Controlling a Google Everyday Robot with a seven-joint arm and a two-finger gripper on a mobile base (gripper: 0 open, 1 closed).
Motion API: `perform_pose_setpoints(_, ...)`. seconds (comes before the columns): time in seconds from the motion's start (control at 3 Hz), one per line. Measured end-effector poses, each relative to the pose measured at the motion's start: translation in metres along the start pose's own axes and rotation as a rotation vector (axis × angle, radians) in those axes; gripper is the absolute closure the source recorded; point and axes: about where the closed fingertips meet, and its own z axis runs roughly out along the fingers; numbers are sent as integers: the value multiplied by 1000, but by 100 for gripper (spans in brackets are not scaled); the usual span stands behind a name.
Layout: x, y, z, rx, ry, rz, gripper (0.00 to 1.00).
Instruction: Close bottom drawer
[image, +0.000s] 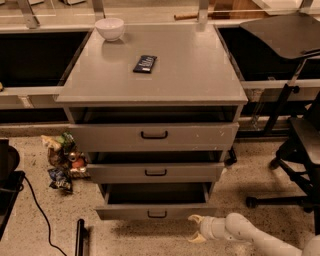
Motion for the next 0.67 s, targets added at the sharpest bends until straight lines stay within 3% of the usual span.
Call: perform_pose_setpoints(0.67, 0, -44, -12, 65, -42, -27, 89)
